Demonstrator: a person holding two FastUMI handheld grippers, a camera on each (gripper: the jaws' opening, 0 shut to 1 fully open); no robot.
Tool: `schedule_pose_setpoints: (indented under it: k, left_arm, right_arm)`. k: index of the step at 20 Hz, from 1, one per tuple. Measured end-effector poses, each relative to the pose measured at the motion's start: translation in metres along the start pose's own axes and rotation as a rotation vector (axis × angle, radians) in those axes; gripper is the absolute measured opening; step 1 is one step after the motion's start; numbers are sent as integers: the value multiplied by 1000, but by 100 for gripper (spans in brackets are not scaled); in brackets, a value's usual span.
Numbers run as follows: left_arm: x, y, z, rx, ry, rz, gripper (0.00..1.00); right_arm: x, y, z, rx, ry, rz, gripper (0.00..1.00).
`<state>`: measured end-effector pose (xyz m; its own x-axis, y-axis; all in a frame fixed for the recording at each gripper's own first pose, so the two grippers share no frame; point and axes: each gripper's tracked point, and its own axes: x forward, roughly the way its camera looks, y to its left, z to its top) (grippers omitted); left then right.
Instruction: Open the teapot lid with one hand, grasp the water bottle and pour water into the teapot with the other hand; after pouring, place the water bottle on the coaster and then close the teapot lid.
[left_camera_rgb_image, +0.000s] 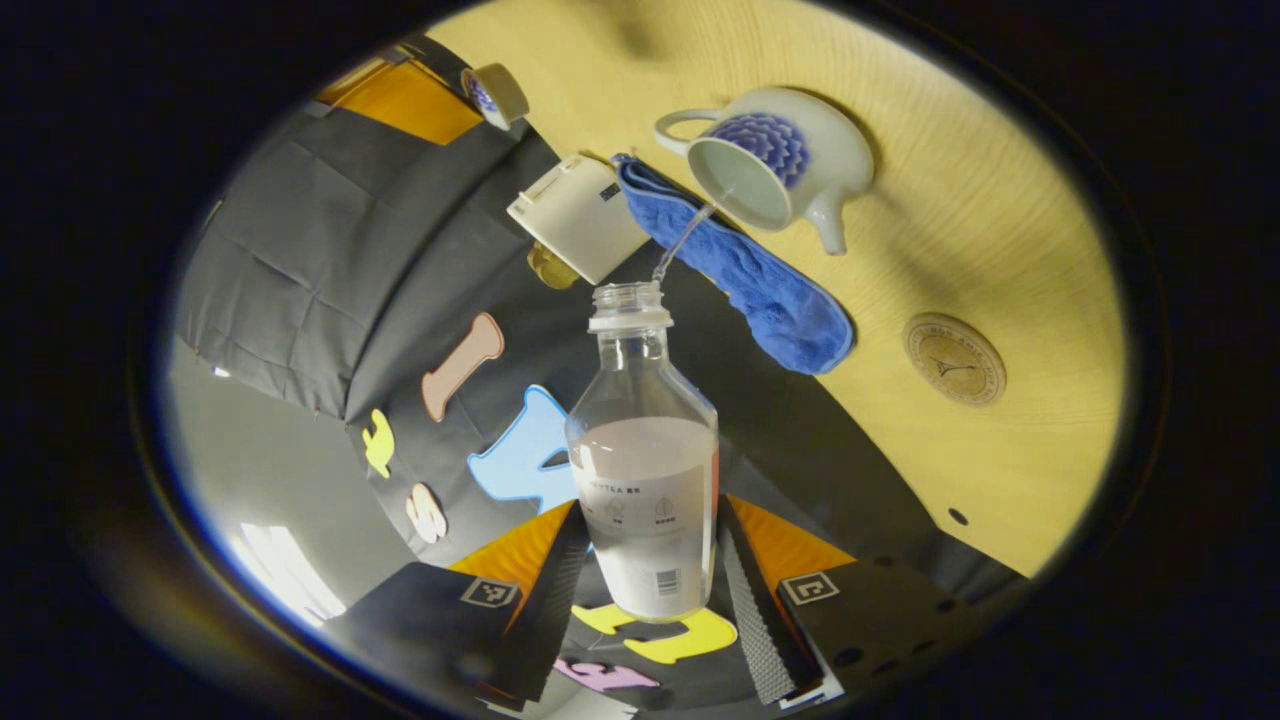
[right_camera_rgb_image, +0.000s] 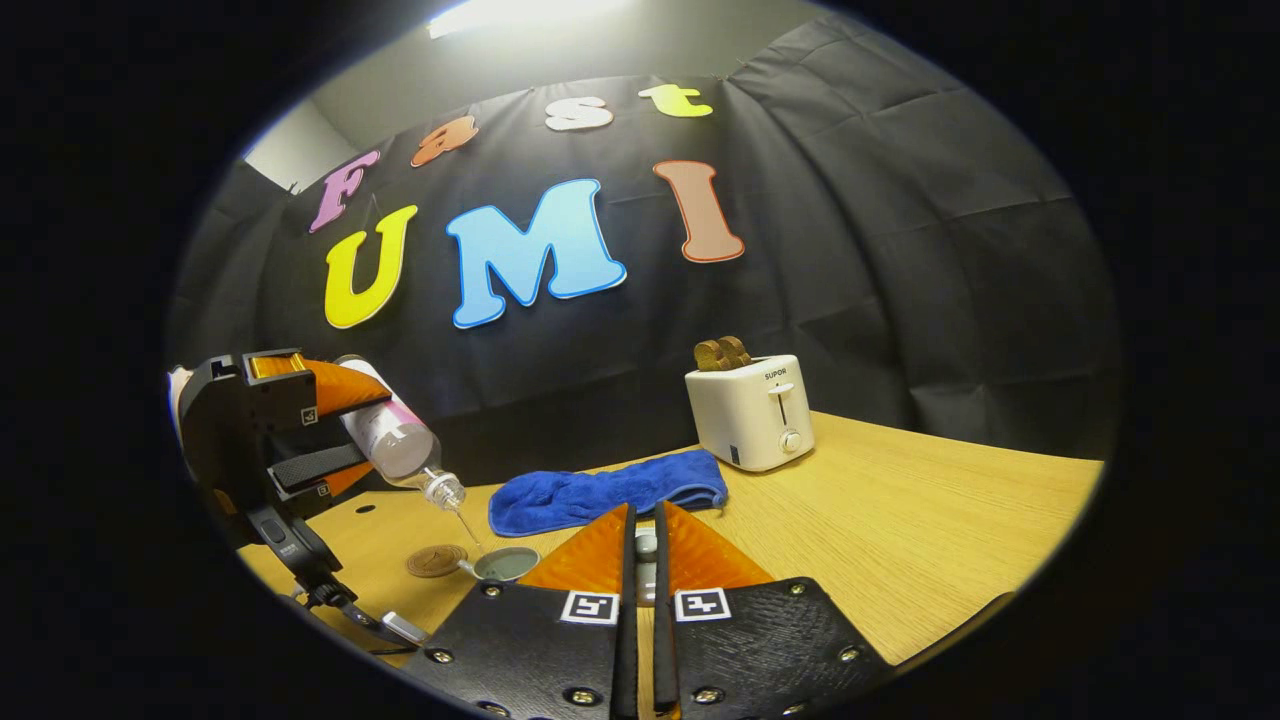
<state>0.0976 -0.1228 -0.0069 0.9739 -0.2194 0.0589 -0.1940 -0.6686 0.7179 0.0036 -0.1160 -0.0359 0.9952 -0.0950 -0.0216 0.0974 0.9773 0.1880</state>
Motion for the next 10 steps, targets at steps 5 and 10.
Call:
schedule_pose_setpoints:
  k: [5,10]
  left_arm:
    - [1,2,4,21,-14,8,87]
    - [5,-8,2,-120,-11,-40,87]
  right_arm:
    - [0,-1,0,3,1,-1,6]
    - [0,-1,-1,2,5,-3,6]
